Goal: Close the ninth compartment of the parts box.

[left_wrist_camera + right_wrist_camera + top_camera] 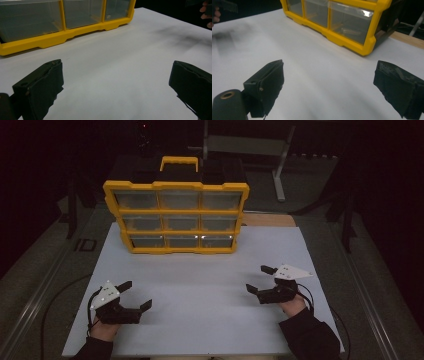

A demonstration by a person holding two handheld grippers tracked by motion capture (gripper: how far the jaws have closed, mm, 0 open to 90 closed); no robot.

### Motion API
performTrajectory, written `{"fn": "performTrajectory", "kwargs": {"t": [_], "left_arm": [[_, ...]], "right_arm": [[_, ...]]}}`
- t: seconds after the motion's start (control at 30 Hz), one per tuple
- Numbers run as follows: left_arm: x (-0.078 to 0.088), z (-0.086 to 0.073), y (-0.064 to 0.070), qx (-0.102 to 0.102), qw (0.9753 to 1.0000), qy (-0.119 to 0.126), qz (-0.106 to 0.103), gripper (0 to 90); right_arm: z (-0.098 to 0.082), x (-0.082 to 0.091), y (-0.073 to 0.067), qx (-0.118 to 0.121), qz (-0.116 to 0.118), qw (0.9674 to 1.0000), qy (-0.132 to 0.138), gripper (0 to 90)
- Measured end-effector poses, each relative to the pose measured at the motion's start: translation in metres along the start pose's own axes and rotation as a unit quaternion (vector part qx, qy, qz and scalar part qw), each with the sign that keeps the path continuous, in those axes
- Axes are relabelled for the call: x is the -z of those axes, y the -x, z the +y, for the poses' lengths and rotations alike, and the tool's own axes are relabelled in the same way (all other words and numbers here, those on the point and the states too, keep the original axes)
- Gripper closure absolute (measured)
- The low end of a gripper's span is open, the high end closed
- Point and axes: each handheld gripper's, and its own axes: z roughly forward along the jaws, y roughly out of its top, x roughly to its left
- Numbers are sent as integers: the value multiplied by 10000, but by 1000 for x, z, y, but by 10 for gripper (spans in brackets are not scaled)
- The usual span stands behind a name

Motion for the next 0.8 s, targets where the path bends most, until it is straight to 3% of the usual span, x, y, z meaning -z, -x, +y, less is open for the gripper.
{"fn": "performTrajectory", "kwargs": {"t": [0.27, 0.8], "left_arm": [[-1, -1, 0, 11, 10000, -13, -5, 0], [-1, -1, 0, 1, 10000, -20, -18, 0]], "right_arm": [[-15, 16, -7, 102, -23, 9999, -21, 95], [-44, 51, -11, -59, -59, 9998, 176, 95]]}}
